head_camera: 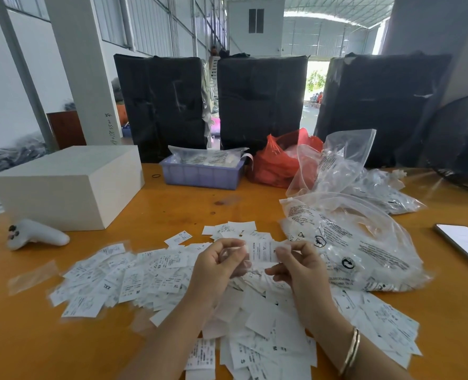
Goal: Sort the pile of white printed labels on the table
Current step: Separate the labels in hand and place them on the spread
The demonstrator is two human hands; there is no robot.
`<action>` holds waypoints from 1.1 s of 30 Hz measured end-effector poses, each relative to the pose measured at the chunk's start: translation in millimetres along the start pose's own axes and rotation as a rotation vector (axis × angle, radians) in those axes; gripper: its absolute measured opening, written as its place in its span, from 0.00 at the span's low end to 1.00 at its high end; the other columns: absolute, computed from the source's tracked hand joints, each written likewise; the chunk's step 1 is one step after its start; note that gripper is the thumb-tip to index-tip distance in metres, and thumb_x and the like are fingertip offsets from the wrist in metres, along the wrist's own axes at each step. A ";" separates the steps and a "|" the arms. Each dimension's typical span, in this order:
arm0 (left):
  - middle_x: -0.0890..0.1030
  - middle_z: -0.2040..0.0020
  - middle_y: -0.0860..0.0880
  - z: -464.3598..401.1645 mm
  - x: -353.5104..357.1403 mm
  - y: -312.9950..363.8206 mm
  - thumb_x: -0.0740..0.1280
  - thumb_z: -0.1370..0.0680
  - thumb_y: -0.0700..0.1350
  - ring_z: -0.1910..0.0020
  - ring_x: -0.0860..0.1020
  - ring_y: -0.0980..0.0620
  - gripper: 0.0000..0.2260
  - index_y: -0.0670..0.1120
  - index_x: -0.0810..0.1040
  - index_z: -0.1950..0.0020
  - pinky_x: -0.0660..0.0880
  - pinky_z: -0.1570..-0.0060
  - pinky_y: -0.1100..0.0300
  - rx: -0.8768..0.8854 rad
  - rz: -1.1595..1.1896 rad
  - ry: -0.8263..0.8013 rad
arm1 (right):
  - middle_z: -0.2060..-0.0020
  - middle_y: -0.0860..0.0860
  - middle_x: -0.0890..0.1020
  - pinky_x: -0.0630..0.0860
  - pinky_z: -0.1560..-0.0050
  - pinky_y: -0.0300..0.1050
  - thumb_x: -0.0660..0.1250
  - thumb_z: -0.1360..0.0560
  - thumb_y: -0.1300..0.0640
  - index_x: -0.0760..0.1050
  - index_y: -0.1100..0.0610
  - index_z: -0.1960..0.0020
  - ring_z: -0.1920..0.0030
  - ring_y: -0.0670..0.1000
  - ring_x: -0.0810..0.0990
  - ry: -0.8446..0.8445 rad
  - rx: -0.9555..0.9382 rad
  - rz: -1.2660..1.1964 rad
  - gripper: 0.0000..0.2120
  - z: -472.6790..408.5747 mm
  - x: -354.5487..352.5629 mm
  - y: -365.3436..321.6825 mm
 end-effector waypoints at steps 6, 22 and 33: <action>0.85 0.58 0.47 0.4 -3.1 -0.8 0.69 0.24 0.37 0.63 0.83 0.54 0.09 0.48 0.80 0.47 0.78 0.62 0.66 -0.040 0.049 0.012 | 0.65 0.55 0.83 0.76 0.69 0.40 0.66 0.24 0.65 0.74 0.60 0.56 0.68 0.54 0.82 -0.067 -0.041 0.112 0.03 1.0 7.1 -1.5; 0.83 0.52 0.45 -0.5 -1.1 -3.6 0.72 0.27 0.37 0.56 0.84 0.49 0.13 0.49 0.78 0.45 0.79 0.59 0.63 -0.063 0.030 0.002 | 0.69 0.50 0.81 0.78 0.67 0.40 0.64 0.25 0.67 0.74 0.58 0.55 0.69 0.50 0.80 -0.049 -0.150 0.264 0.05 2.1 6.0 -9.0; 0.82 0.61 0.50 0.2 2.4 8.7 0.74 0.29 0.36 0.62 0.82 0.55 0.13 0.50 0.79 0.48 0.75 0.65 0.68 0.022 -0.151 -0.061 | 0.64 0.55 0.84 0.78 0.66 0.39 0.64 0.24 0.66 0.73 0.60 0.54 0.68 0.52 0.82 -0.075 -0.112 0.156 0.03 5.5 9.2 -11.5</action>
Point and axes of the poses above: each hand's wrist, its own z-axis away from the middle knuckle, its own x-axis out of the palm, y = z × x, the point moved 10 cm from there along -z, towards the middle knuckle
